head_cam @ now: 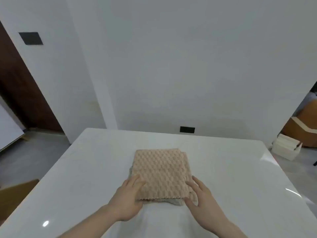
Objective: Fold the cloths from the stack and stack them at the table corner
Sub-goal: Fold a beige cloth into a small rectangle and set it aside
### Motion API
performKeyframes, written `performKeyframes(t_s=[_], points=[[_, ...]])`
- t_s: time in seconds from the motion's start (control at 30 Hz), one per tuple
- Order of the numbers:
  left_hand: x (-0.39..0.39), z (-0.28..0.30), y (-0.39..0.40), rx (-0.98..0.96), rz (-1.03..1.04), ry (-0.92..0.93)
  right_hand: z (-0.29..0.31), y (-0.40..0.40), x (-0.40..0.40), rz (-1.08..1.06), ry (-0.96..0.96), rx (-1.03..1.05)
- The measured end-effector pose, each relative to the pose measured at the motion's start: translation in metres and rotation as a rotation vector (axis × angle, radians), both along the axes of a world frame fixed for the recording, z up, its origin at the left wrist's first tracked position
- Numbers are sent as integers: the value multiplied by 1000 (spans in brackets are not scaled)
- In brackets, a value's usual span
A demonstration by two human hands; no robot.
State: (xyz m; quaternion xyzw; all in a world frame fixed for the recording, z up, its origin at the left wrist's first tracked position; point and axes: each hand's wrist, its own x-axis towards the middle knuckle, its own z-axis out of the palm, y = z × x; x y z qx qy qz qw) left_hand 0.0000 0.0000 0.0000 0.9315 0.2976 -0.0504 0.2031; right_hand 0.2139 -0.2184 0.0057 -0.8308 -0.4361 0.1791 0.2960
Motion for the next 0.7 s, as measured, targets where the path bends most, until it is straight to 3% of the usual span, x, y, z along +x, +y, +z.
performKeyframes(t_s=[0.2,0.37,0.5,0.7], points=[[30,-92,32,105,-27,-43,-88,43,16,31,-95,-16],[40,-172,58,193,-14,-246,-165,67,22,3,-193,-5],[43,-189,66,211,10,-361,-193,69,19,-39,-333,37],[32,-188,57,234,33,-487,-192,64,7,-70,-358,131]])
